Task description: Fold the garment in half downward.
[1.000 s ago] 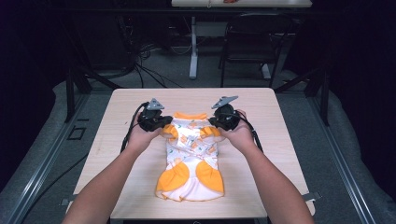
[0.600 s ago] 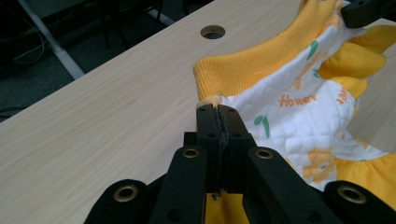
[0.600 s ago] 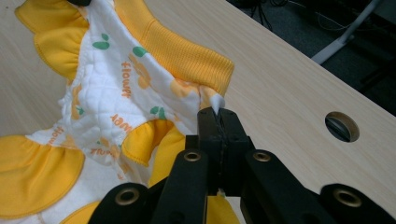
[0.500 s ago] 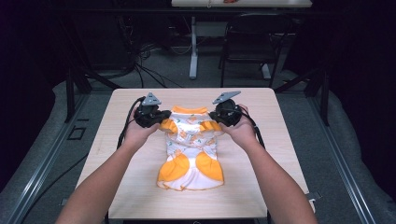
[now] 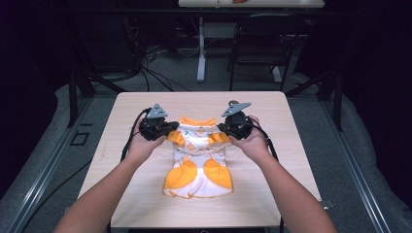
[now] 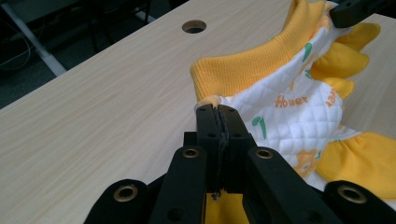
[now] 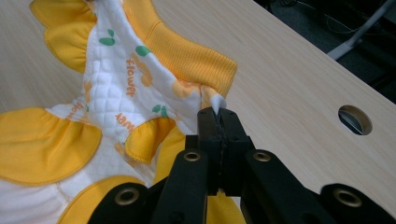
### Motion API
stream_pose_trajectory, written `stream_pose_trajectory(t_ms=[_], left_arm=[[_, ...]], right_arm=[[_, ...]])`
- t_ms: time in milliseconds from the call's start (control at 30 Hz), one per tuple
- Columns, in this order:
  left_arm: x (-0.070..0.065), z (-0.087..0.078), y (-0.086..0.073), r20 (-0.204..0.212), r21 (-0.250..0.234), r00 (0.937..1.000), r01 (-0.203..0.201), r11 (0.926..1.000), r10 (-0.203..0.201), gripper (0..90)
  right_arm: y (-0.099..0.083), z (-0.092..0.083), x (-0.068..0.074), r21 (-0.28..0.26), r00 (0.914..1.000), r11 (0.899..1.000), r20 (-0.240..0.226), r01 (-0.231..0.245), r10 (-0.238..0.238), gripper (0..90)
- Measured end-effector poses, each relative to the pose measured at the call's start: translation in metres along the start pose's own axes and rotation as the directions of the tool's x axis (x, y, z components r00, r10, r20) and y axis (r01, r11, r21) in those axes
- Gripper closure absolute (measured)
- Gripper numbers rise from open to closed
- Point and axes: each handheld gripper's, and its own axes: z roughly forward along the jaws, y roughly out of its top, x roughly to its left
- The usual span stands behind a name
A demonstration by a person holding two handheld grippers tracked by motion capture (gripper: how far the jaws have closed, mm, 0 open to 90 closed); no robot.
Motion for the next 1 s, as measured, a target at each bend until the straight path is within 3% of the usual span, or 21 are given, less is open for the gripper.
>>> stream_pose_trajectory(t_ms=[100, 367, 733, 1000], left_arm=[[-0.003, -0.001, -0.004, 0.009, 0.009, 0.9999, -0.012, 0.9999, 0.012, 88.7], [-0.008, 0.0, -0.017, 0.034, 0.017, 0.9994, 0.001, 0.9999, -0.001, 88.7], [-0.018, -0.003, -0.034, 0.063, 0.024, 0.9979, 0.013, 0.9996, -0.015, 88.6], [-0.025, -0.004, -0.045, 0.091, 0.029, 0.9958, 0.011, 0.9995, -0.013, 88.6]], right_arm=[[-0.002, -0.002, 0.004, 0.002, 0.9999, 1.0, -0.007, 0.009, -0.009, 89.2], [-0.014, 0.0, 0.012, 0.018, 0.9994, 1.0, -0.028, 0.02, -0.019, 89.2], [-0.032, 0.002, 0.021, 0.022, 0.9983, 1.0, -0.058, 0.0, 0.002, 89.2], [-0.04, 0.0, 0.031, 0.029, 0.9965, 1.0, -0.084, 0.01, -0.008, 89.1]])
